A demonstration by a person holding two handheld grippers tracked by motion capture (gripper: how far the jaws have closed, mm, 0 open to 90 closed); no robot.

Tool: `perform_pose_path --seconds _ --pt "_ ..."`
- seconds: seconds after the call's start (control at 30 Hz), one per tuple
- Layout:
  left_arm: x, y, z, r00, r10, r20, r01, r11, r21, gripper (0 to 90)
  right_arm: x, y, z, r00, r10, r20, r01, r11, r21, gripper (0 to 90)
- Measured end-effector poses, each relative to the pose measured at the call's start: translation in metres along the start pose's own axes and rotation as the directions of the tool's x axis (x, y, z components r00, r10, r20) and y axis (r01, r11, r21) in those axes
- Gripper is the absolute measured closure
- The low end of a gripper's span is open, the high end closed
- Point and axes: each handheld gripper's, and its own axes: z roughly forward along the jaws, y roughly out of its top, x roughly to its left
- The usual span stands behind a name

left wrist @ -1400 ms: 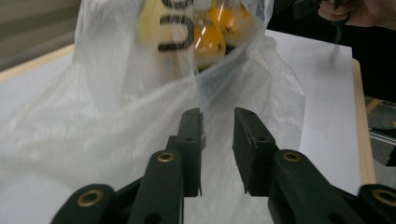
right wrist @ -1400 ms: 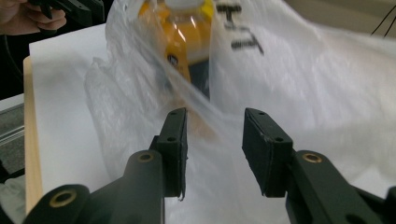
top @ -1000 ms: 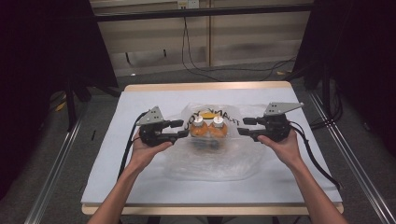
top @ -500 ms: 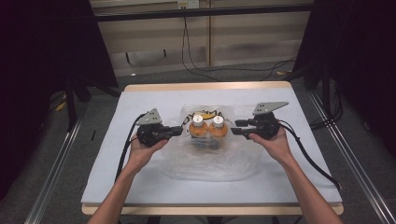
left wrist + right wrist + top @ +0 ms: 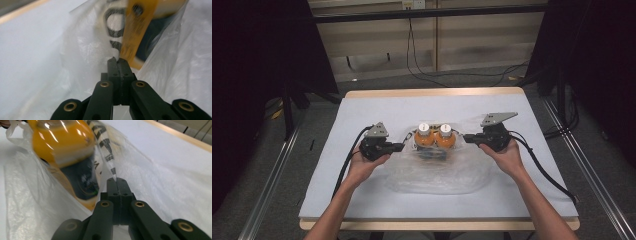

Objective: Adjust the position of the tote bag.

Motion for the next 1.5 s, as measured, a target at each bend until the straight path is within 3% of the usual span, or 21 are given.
perform_pose_path --seconds 0.07,0.23,0.4,0.43,0.63,0.67,0.83,0.9,1.03,1.13,1.27,1.4,1.5 --pt "0.002 -0.005 0.004 0.9998 -0.016 0.012 0.015 0.9997 0.016 90.0 -0.004 -0.006 0.002 0.9999 0.011 0.012 -0.012 0.9997 0.022 90.0" --pt "0.002 -0.01 0.016 0.9999 0.002 0.013 -0.003 0.9955 0.094 90.0 -0.005 -0.02 0.016 0.9997 0.004 0.025 -0.006 0.9947 0.102 90.0" --pt "0.002 -0.018 0.026 0.9997 -0.006 0.026 0.003 0.993 0.118 90.0 -0.007 -0.028 0.026 0.9995 0.01 0.029 -0.014 0.991 0.133 90.0" --pt "0.003 -0.018 0.027 0.9996 0.009 0.027 -0.013 0.9907 0.136 90.0 -0.008 -0.03 0.028 0.9996 0.009 0.028 -0.013 0.9889 0.148 90.0" --pt "0.005 -0.023 0.032 0.9993 -0.017 0.033 0.012 0.9905 0.137 90.0 -0.01 -0.04 0.039 0.9993 0.01 0.036 -0.017 0.9815 0.191 90.0" --pt "0.004 -0.023 0.031 0.9996 0.0 0.03 -0.004 0.9896 0.144 90.0 -0.011 -0.041 0.039 0.9994 0.015 0.031 -0.021 0.9813 0.191 90.0" --pt "0.007 -0.027 0.029 0.9988 -0.033 0.036 0.028 0.9918 0.124 86.9 -0.013 -0.043 0.038 0.9986 0.017 0.05 -0.025 0.9844 0.174 90.0" --pt "0.007 -0.028 0.027 0.9989 -0.027 0.039 0.022 0.9926 0.12 82.5 -0.012 -0.043 0.037 0.9989 0.008 0.046 -0.017 0.9842 0.176 89.7" --pt "0.006 -0.025 0.021 0.9987 -0.036 0.036 0.033 0.9964 0.078 69.8 -0.013 -0.04 0.032 0.9993 0.025 0.027 -0.029 0.9899 0.139 75.3" --pt "0.002 -0.018 0.015 0.9992 -0.017 0.036 0.015 0.9982 0.058 63.0 -0.012 -0.033 0.022 0.9992 0.035 0.019 -0.037 0.9953 0.089 65.6" --pt "-0.005 -0.005 0.007 0.9992 0.003 0.04 -0.003 0.9999 0.01 62.2 -0.011 -0.026 0.006 0.9992 0.035 0.021 -0.035 0.9988 0.033 60.5" --pt "-0.012 0.009 -0.001 0.9987 0.024 0.045 -0.022 0.999 -0.039 62.5 -0.01 -0.02 -0.003 0.9994 0.032 0.009 -0.032 0.9994 -0.015 61.7" --pt "-0.013 0.015 -0.001 0.9976 0.029 0.063 -0.025 0.9976 -0.065 69.4 -0.008 -0.015 -0.006 0.9998 0.021 0.004 -0.021 0.9995 -0.024 64.4"
